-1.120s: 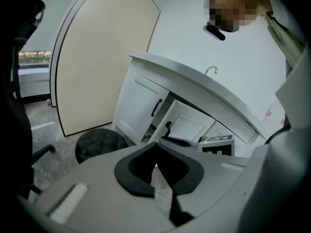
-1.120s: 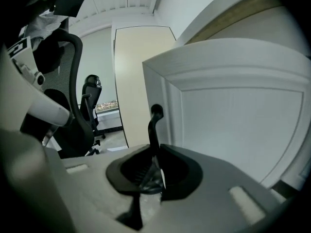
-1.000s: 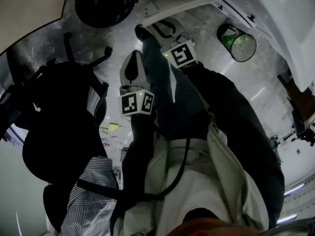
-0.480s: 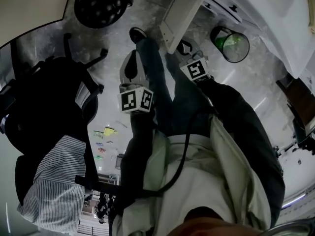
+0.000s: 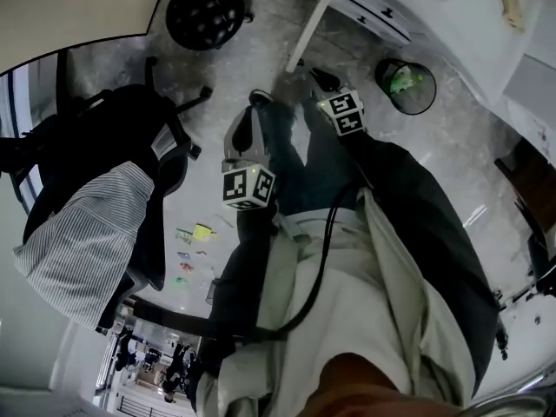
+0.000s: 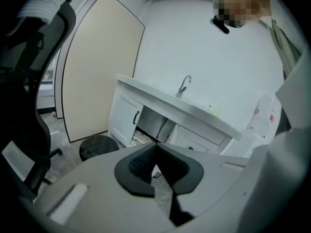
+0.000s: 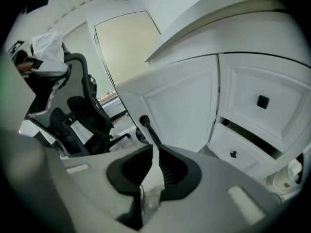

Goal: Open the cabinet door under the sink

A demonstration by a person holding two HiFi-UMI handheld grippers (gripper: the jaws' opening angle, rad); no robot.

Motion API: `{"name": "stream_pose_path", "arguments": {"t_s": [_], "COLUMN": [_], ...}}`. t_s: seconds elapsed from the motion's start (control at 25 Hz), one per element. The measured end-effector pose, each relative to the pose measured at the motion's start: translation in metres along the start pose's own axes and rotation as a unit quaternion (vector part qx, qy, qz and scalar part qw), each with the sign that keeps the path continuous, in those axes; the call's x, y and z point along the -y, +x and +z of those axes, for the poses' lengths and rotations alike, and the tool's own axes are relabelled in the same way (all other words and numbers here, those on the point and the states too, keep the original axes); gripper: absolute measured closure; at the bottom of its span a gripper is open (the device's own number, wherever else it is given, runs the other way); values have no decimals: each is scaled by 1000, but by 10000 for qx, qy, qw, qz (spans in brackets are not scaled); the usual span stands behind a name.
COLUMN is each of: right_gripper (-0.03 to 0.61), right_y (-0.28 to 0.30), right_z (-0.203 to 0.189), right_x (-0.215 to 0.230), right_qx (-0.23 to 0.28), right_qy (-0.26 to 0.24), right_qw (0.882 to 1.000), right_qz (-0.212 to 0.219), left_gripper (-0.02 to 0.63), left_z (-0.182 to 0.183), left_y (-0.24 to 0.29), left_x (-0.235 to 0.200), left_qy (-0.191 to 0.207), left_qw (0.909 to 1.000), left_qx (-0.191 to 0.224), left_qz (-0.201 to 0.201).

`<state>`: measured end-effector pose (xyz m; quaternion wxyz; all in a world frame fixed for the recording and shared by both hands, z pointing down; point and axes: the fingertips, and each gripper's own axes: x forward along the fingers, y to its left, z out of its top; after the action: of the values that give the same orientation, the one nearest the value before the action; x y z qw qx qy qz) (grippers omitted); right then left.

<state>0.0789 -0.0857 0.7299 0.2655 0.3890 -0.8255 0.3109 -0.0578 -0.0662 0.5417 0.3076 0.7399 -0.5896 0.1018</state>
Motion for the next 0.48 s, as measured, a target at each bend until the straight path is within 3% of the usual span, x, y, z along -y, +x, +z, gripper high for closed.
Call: {"name": "stream_pose_path", "arguments": {"t_s": [0.28, 0.48], "right_gripper": [537, 537], "right_y": [-87, -154], "right_z": [43, 92], "right_x": [-33, -69], "right_qx": [473, 1303], "right_qy": [76, 329], "right_qw": [9984, 9909], "right_qz": [314, 58], "left_gripper": [606, 607], "left_z": [39, 47], "left_y": [-53, -105], "left_x": [14, 15], "left_qy": [-182, -125], "left_qw": [9994, 9977], "left_qx": [140, 161], "left_qz": [-263, -649]}}
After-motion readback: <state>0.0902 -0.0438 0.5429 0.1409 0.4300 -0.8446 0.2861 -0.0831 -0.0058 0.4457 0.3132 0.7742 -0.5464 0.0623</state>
